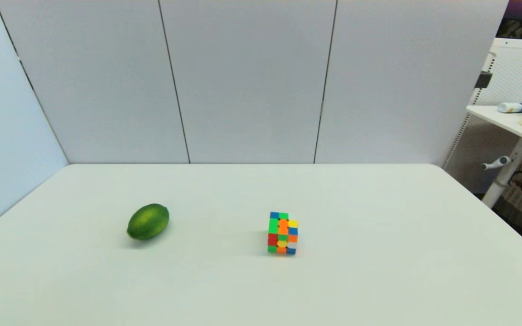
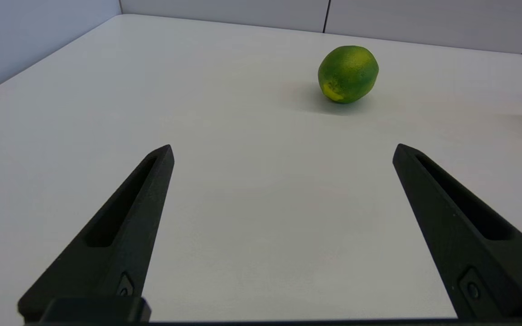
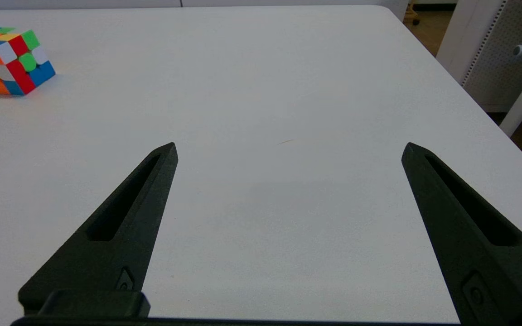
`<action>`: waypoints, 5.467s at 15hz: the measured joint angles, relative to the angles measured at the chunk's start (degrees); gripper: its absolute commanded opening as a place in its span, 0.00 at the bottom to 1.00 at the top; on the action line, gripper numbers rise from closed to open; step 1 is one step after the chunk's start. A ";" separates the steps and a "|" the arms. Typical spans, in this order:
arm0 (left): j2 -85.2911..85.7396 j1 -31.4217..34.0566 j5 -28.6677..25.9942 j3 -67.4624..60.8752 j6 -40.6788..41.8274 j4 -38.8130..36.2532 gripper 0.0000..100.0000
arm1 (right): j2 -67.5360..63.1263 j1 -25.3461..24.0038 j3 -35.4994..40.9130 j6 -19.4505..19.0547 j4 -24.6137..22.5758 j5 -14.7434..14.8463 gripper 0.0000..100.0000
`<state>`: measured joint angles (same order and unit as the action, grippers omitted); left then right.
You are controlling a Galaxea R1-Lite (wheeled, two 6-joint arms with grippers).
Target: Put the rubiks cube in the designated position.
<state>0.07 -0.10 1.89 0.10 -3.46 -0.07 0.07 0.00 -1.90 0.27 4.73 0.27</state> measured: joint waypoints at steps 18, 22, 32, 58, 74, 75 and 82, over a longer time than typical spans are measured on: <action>-0.02 0.00 0.01 0.00 0.00 0.02 1.00 | 0.00 0.00 -0.02 0.04 -0.02 -0.02 1.00; -0.02 0.00 -0.13 0.01 4.14 0.38 1.00 | 0.00 0.00 -0.02 -0.02 -0.02 -0.02 1.00; -11.12 -0.15 -3.73 5.39 16.27 -3.30 1.00 | 0.00 0.00 -0.02 0.02 0.00 -0.02 1.00; -114.82 -37.68 -23.41 106.72 46.96 32.15 1.00 | 0.00 0.00 -0.02 0.04 0.00 0.00 1.00; -129.26 -39.89 -20.65 112.10 56.36 46.96 1.00 | 0.00 0.00 -0.02 0.00 0.00 -0.02 1.00; -129.62 -39.89 -20.30 112.17 56.32 46.96 1.00 | 0.00 0.00 -0.02 0.02 0.00 0.00 1.00; -131.85 -39.89 -20.63 112.47 55.47 46.96 1.00 | 0.00 0.00 -0.02 0.02 0.00 0.00 1.00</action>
<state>-131.78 -39.99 -18.74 112.57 52.01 46.89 0.07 0.00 -1.93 0.29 4.73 0.27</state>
